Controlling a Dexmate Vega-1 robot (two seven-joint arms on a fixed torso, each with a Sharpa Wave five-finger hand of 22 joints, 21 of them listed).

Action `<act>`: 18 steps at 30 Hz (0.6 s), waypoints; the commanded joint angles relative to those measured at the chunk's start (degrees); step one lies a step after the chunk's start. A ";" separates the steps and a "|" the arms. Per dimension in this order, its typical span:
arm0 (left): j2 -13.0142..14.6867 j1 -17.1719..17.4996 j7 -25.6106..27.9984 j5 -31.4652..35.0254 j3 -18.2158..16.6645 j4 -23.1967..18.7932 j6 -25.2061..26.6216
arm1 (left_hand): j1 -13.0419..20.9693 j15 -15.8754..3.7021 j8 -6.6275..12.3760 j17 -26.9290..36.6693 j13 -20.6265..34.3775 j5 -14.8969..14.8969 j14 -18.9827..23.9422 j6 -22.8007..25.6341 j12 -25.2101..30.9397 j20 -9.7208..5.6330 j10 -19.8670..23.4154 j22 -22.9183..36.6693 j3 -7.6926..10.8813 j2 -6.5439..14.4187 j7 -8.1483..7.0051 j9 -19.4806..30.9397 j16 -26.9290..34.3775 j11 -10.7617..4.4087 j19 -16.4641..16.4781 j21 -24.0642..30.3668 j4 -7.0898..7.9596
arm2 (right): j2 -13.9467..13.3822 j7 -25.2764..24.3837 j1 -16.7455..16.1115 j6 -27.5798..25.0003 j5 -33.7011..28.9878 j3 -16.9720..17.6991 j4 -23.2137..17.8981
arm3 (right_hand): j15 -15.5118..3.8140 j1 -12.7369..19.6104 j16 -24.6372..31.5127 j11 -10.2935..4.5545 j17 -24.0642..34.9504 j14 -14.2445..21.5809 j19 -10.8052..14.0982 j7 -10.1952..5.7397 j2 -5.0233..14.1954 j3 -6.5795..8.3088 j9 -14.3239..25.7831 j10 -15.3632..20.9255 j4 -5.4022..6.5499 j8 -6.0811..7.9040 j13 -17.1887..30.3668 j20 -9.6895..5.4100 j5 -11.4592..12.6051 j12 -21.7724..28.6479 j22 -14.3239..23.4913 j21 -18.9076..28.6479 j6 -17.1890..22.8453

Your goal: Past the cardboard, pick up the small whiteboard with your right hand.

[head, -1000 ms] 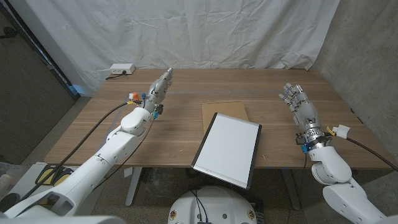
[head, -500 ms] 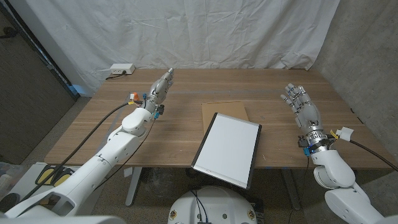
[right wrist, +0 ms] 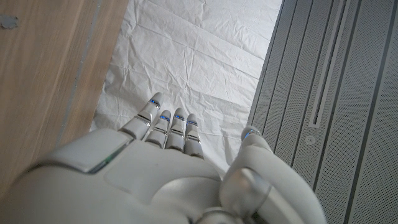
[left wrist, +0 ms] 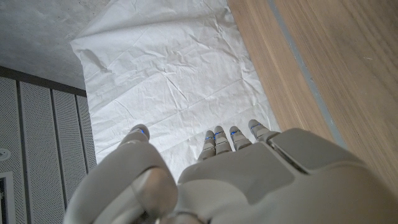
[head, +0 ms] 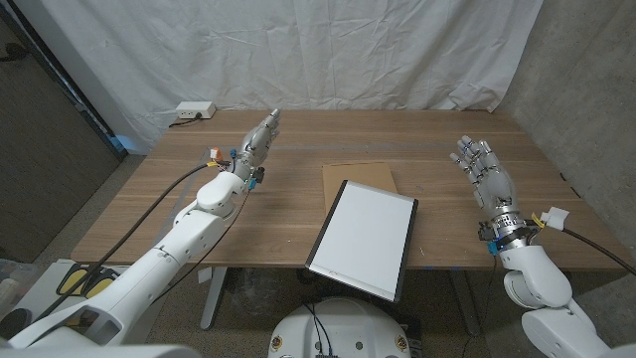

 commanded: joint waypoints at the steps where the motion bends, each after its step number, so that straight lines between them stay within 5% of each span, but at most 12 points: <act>1: 0.04 -0.17 -0.59 -0.55 0.24 -0.10 0.64 | 0.69 0.22 -0.09 0.07 0.14 -0.17 -0.20 -0.20 -0.05 -4.87 -0.07 0.07 -0.18 0.33 -0.16 0.15 -0.23 -0.41 -0.35 -0.08 -0.19 | 1.07 -0.25 -1.71 1.65 -1.39 0.54 -0.56 | 0.01 0.74 0.23 -0.17 0.19 0.78 0.75 0.02 -0.06 0.17 0.09 0.61 -0.40 0.30 0.31 -2.18 -0.04 0.14 0.28 -0.03 0.45; 18: -0.74 -0.95 -2.79 -1.33 0.60 1.73 -0.92 | 0.76 0.35 -0.12 0.09 0.15 -0.29 -0.03 -0.11 -0.07 -4.51 0.00 0.09 -0.33 0.48 -0.13 0.15 -0.16 -0.45 -0.09 -0.40 -0.19 | 2.92 -0.47 -4.67 4.33 -3.07 1.29 -1.53 | -0.12 1.20 0.28 -0.24 0.19 1.49 1.50 -0.04 0.15 0.32 0.10 1.35 -0.74 0.38 0.33 -2.10 -0.19 0.30 0.31 -0.16 0.99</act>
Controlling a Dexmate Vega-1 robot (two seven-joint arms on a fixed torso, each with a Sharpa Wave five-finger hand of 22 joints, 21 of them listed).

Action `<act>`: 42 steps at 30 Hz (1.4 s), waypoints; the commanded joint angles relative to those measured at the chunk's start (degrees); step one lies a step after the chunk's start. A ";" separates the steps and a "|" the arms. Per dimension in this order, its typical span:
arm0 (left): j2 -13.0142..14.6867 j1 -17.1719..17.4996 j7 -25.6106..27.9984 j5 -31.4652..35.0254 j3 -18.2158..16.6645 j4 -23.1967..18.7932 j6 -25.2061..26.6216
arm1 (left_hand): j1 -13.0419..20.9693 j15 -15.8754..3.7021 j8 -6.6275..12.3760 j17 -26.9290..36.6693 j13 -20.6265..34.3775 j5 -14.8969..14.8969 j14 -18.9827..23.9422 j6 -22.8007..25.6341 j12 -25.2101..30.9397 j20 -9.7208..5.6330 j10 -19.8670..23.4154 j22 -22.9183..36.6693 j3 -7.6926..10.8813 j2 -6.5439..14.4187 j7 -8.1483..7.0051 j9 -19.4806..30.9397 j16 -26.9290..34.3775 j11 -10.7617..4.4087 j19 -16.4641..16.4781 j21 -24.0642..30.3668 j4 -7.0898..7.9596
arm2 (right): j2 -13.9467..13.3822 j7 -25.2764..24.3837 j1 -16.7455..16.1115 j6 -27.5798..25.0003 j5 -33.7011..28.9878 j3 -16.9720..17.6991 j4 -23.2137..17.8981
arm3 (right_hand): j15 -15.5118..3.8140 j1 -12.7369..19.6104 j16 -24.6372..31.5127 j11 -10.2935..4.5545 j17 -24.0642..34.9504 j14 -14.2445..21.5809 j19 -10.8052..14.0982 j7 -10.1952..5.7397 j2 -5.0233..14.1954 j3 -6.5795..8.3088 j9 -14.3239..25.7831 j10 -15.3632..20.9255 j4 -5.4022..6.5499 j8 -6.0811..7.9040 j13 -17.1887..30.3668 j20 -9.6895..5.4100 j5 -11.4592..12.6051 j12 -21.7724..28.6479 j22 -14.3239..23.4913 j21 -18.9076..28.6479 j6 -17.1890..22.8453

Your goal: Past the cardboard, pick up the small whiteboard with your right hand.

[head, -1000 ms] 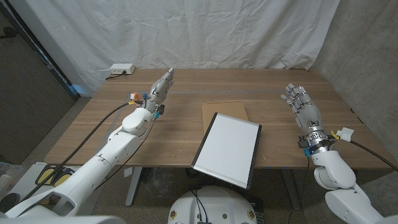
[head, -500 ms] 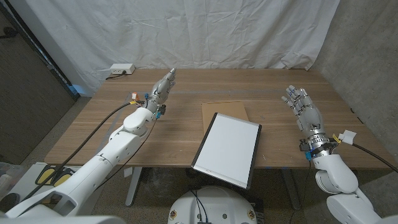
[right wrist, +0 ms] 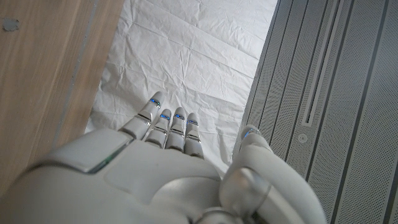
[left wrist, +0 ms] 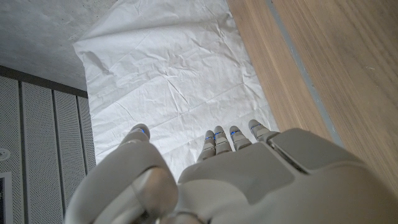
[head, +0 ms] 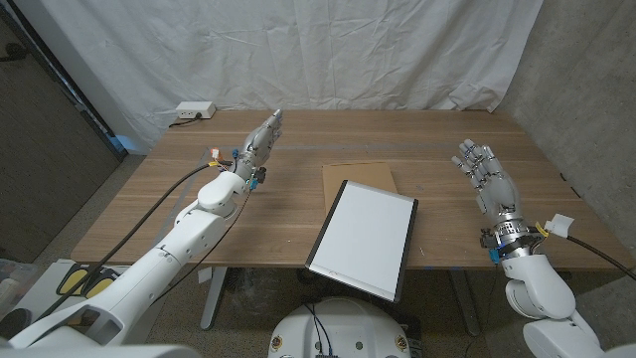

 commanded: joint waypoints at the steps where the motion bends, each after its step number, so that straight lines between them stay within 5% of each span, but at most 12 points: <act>1: -0.69 -0.89 -2.01 -0.70 0.50 1.99 -1.08 | 0.46 0.33 -0.12 0.10 0.15 -0.30 -0.02 -0.11 -0.08 -4.49 -0.01 0.10 -0.10 0.18 -0.08 0.16 -0.16 -0.43 -0.08 -0.36 0.04 | 1.61 -0.16 -2.34 2.13 -1.20 0.50 -0.67 | -0.17 0.68 0.29 -0.07 0.20 0.51 0.68 0.08 0.08 0.10 0.10 0.52 -0.53 0.38 0.33 -1.91 -0.19 0.29 0.32 -0.18 0.49; 42: -1.13 -2.12 -1.23 0.53 0.90 2.77 -1.14 | 0.68 0.52 -0.12 0.11 0.15 -0.48 0.38 0.14 -0.03 -4.07 0.36 0.12 -0.33 0.50 -0.24 0.16 -0.08 -0.47 0.51 -0.88 -0.01 | 3.82 0.72 -6.48 6.15 -6.35 3.10 -3.52 | -0.20 1.05 0.20 -0.42 0.27 1.21 1.43 -0.39 0.23 0.12 0.11 1.14 -0.95 0.40 0.35 -1.87 -0.52 0.28 0.36 -0.64 1.21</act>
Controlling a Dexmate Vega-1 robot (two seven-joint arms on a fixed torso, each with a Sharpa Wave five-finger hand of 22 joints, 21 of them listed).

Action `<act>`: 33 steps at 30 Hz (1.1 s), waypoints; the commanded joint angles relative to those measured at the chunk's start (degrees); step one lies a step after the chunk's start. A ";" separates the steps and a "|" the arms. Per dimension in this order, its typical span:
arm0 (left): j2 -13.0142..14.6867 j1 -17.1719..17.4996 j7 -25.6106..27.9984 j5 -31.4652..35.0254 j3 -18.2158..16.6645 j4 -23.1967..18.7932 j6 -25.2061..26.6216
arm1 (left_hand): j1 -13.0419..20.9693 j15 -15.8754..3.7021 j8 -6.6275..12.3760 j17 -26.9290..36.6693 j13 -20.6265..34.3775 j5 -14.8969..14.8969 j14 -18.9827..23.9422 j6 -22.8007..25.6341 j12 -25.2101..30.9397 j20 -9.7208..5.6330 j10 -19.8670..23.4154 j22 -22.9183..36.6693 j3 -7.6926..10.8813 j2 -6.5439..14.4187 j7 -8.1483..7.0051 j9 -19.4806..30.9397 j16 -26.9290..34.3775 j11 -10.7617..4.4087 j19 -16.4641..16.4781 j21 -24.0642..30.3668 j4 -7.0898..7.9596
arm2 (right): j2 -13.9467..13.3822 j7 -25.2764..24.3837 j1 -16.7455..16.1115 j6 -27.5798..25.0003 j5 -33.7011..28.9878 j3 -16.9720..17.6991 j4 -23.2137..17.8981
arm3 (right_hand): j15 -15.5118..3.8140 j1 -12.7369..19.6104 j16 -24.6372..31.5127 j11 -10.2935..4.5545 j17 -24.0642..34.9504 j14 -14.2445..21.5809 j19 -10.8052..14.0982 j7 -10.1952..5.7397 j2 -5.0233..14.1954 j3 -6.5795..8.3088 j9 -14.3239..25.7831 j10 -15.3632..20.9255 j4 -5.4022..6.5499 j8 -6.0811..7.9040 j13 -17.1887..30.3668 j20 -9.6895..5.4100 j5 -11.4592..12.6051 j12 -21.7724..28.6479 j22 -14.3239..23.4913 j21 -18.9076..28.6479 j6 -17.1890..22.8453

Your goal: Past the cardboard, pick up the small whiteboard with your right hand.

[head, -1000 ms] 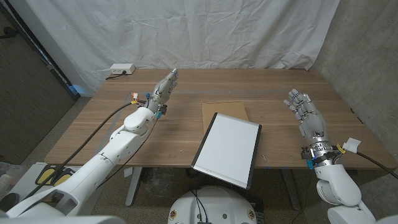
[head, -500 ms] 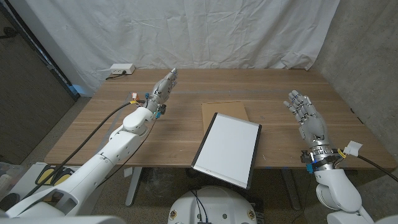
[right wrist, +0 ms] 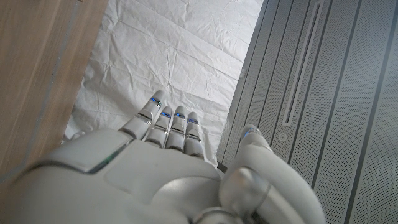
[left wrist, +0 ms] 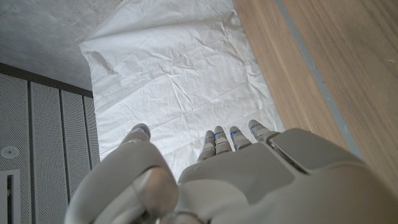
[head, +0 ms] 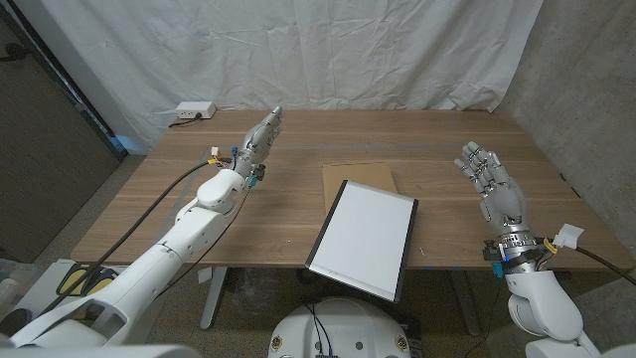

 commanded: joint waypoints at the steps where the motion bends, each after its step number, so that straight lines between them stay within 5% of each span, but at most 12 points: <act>1: -0.19 -0.34 0.44 0.54 0.51 -0.20 0.92 | 0.46 0.33 -0.12 0.13 0.15 -0.07 0.20 0.15 -0.04 -3.85 0.22 0.13 -0.34 0.28 -0.23 0.16 -0.08 -0.33 0.29 -0.13 -0.02 | 0.84 0.35 -2.11 1.57 -2.05 1.41 -0.91 | -0.05 0.86 0.22 0.00 0.28 0.47 0.46 -0.46 0.01 0.13 0.12 0.54 -0.52 0.42 0.05 -1.66 -0.14 0.27 0.08 -0.22 0.66; 33: -0.26 -0.87 2.37 1.82 0.77 -2.06 2.37 | 0.58 0.28 -0.17 0.14 0.15 -0.21 0.23 0.20 -0.10 -3.65 0.25 0.16 -0.59 0.41 -0.26 0.17 -0.13 -0.42 0.38 -0.68 -0.05 | 5.32 -0.10 -3.41 6.42 -7.73 4.52 1.62 | -1.98 3.39 0.49 -1.79 0.10 3.35 3.16 -2.10 -0.45 0.60 0.14 3.27 -2.54 0.86 0.07 -2.40 -0.29 0.87 0.11 -0.42 3.01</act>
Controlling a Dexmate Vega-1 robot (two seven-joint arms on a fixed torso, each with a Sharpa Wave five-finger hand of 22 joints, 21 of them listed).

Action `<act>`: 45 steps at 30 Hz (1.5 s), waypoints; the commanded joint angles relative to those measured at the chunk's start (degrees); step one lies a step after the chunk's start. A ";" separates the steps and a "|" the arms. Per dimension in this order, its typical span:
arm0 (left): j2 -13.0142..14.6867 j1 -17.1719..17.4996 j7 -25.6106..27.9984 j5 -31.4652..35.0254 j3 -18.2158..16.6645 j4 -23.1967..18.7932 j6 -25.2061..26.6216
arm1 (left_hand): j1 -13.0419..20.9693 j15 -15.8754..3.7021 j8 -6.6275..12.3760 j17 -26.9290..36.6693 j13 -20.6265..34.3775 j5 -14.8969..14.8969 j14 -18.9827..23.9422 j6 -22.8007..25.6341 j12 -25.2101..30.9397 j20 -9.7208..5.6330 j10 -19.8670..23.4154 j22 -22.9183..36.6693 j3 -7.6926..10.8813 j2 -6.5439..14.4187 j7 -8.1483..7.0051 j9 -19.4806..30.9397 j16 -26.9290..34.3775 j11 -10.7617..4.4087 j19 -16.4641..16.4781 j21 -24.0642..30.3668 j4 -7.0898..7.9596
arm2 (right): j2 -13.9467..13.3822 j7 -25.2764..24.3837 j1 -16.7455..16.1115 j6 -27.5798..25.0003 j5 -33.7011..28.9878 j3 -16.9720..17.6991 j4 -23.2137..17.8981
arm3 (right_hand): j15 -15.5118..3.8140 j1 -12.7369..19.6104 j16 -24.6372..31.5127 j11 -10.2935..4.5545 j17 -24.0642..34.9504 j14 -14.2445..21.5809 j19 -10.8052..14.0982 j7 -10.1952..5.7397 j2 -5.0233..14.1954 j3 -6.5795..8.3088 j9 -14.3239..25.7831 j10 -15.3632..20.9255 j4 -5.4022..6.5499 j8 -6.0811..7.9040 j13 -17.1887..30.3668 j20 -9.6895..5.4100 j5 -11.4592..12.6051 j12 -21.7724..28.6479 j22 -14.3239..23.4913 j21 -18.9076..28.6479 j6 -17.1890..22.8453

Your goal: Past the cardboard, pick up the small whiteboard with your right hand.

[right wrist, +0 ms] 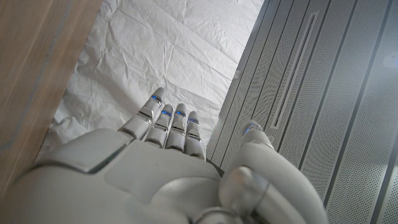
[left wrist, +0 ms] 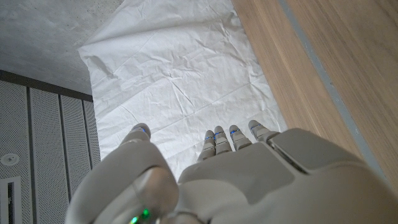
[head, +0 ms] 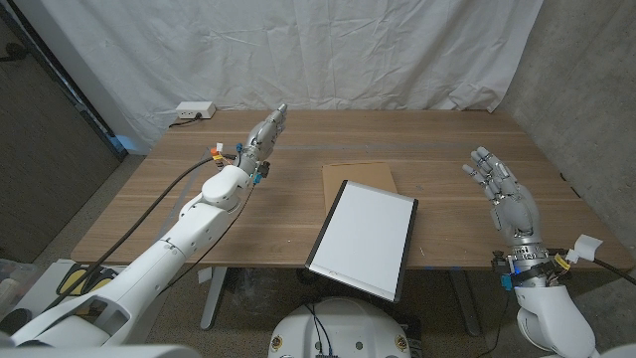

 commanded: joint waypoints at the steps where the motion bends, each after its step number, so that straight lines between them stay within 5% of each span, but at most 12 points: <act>1: -0.29 -0.31 0.41 0.31 0.16 -0.02 0.32 | 0.36 -0.02 -0.18 0.15 0.16 -0.21 -0.07 0.19 -0.11 -3.64 0.06 0.16 -0.18 0.20 -0.26 0.17 -0.14 -0.22 0.39 -0.09 -0.12 | 1.55 0.36 -0.51 2.27 -1.68 1.14 0.99 | -0.24 1.21 0.24 -0.35 0.09 0.83 0.84 -0.19 -0.04 0.24 0.14 0.65 -0.73 0.32 0.08 -2.68 -0.28 0.42 0.12 -0.22 0.89; 28: -1.12 -1.09 1.00 1.26 1.59 -0.42 1.92 | 0.45 -0.05 -0.20 0.16 0.16 -0.31 -0.05 0.25 -0.14 -3.45 0.10 0.18 -0.42 0.33 -0.26 0.18 -0.18 -0.31 0.53 -0.57 -0.14 | 7.02 0.01 -2.89 6.10 -10.22 4.54 0.84 | -1.49 4.09 0.27 -1.66 0.10 3.08 2.92 -1.94 -1.65 0.47 0.15 3.14 -2.91 0.83 0.11 -3.17 0.29 0.90 0.14 -0.55 3.69; 45: -0.79 -0.60 1.74 1.72 1.77 -2.09 2.81 | 0.50 -0.17 -0.21 0.16 0.16 -0.36 -0.06 0.28 -0.17 -3.33 0.09 0.20 -0.55 0.41 -0.24 0.18 -0.19 -0.34 0.52 -0.85 -0.14 | 12.83 -0.53 -2.32 10.94 -19.47 8.96 1.78 | -2.65 5.92 0.35 -2.93 0.13 4.84 4.87 -3.54 -2.88 0.53 0.17 4.68 -3.92 1.19 0.13 -4.06 1.21 1.12 0.11 -0.66 5.93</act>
